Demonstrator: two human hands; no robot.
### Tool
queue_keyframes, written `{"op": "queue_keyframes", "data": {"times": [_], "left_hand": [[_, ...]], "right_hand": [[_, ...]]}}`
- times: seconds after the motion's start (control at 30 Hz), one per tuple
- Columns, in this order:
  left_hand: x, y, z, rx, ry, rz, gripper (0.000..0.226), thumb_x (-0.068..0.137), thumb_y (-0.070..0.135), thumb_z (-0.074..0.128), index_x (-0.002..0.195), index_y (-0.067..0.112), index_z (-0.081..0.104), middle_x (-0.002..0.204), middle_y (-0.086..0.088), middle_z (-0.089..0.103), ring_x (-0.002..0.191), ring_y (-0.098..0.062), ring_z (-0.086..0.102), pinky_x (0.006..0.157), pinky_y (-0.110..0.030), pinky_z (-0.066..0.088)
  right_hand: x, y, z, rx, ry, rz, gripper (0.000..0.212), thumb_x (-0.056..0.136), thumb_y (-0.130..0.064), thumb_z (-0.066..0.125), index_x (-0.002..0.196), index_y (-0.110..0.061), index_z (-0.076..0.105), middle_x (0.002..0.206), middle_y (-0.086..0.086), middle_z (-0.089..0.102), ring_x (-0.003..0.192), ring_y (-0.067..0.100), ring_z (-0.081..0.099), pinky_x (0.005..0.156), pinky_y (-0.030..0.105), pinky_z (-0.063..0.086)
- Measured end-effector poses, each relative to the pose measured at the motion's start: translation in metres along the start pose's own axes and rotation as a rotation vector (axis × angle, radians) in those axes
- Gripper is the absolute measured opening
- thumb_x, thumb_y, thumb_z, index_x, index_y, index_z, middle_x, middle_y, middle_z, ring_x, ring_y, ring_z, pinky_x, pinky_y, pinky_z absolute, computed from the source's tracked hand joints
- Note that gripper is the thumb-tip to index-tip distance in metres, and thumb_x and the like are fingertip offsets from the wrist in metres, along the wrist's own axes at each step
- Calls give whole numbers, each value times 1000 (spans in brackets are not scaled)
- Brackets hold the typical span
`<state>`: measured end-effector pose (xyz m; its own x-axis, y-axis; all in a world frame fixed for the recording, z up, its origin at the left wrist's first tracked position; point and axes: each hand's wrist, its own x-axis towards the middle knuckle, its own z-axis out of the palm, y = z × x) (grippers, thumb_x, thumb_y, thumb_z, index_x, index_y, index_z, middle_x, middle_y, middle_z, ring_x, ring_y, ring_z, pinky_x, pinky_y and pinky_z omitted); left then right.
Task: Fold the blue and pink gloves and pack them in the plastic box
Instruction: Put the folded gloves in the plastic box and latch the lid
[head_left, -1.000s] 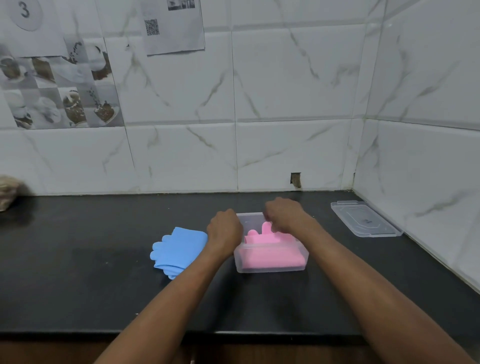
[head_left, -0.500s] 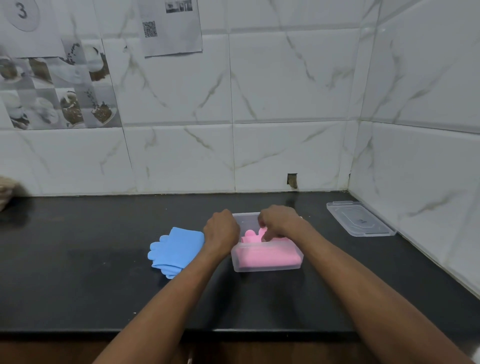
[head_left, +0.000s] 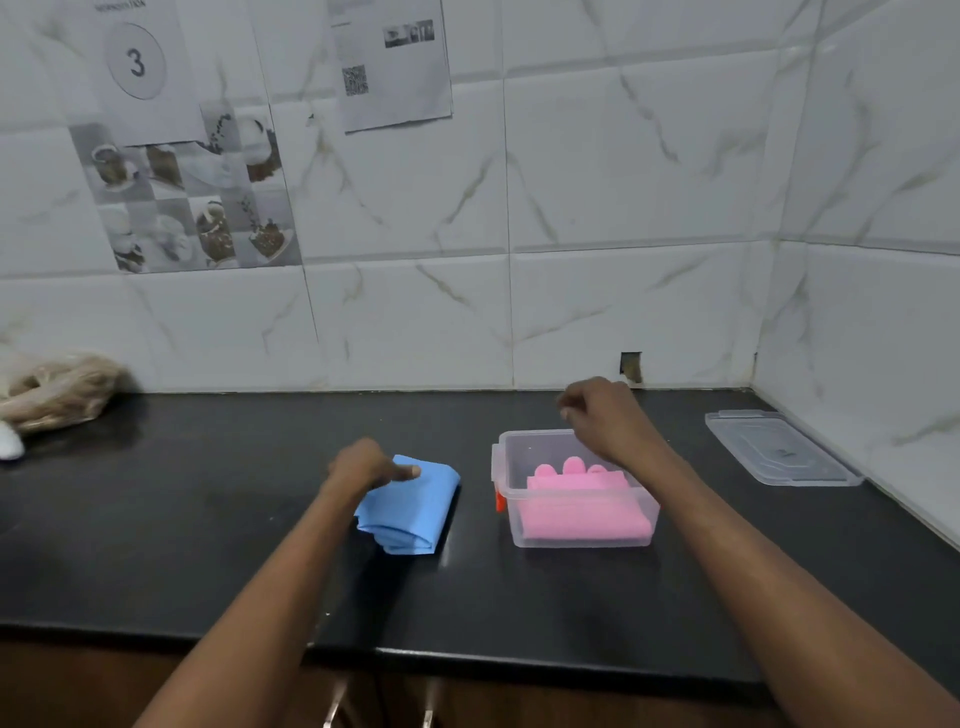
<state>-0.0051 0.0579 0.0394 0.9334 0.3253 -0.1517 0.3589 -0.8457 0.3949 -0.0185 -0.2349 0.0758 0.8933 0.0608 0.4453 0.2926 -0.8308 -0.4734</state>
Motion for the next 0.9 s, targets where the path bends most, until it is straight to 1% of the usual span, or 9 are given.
{"op": "queue_keyframes", "data": {"times": [0.1, 0.2, 0.27, 0.33, 0.4, 0.47, 0.6, 0.7, 0.9], "left_hand": [[5, -7, 12, -54, -138, -83, 81, 70, 56, 80, 128, 5, 55, 127, -9, 61, 112, -28, 61, 91, -37, 51], [11, -2, 12, -144, -224, -152, 84, 71, 44, 85, 133, 0, 49, 131, -13, 58, 118, -32, 58, 89, -39, 48], [16, -2, 9, -196, -315, -193, 80, 73, 37, 84, 133, -2, 48, 132, -15, 58, 121, -32, 57, 99, -40, 46], [21, -7, 8, -264, -374, -220, 71, 73, 30, 85, 127, -3, 53, 124, -16, 63, 118, -33, 59, 103, -43, 46], [23, -11, 10, -341, -386, -225, 64, 72, 23, 87, 121, -3, 56, 114, -17, 67, 114, -34, 62, 100, -43, 47], [22, -10, 12, -378, -354, -199, 66, 69, 21, 88, 121, -3, 56, 117, -18, 66, 112, -35, 62, 101, -46, 47], [14, -1, 10, -290, -337, -167, 74, 72, 25, 87, 128, -1, 48, 128, -17, 59, 117, -36, 58, 98, -47, 47], [17, -2, 9, -299, -352, -162, 74, 72, 23, 86, 129, 0, 46, 126, -17, 59, 117, -36, 57, 97, -47, 47], [21, -17, 15, -541, -404, -184, 59, 70, 10, 85, 120, -4, 58, 114, -21, 68, 106, -38, 64, 99, -51, 49]], "right_hand": [[0, -25, 10, 32, 8, -44, 25, 90, -7, 54, 104, -8, 75, 107, 10, 74, 102, 25, 66, 89, 30, 52], [0, -31, 20, 35, 37, -43, 29, 90, -2, 51, 105, -7, 75, 108, 10, 74, 103, 26, 66, 92, 31, 52], [-1, -29, 21, 54, 64, -25, 30, 90, 0, 50, 104, -7, 75, 108, 9, 74, 103, 24, 67, 91, 27, 49], [-2, -24, 19, 76, 78, 0, 31, 90, 1, 49, 103, -7, 75, 109, 8, 74, 103, 22, 67, 89, 22, 46], [-1, -19, 12, 107, 87, 39, 30, 90, 2, 49, 102, -7, 76, 109, 8, 74, 103, 22, 67, 88, 20, 45], [0, -14, 6, 137, 102, 72, 30, 89, 3, 50, 101, -7, 76, 109, 8, 74, 103, 21, 66, 87, 20, 45], [-1, -18, 2, 172, 93, 95, 28, 89, 3, 52, 100, -7, 76, 107, 7, 74, 100, 19, 67, 83, 18, 43], [-7, -31, 8, 173, 54, 75, 27, 89, 0, 53, 100, -9, 76, 106, 5, 75, 99, 19, 67, 82, 16, 42], [-23, -65, 22, 230, -50, -1, 24, 88, -4, 56, 101, -9, 76, 107, 5, 75, 101, 17, 67, 86, 18, 44]]}}
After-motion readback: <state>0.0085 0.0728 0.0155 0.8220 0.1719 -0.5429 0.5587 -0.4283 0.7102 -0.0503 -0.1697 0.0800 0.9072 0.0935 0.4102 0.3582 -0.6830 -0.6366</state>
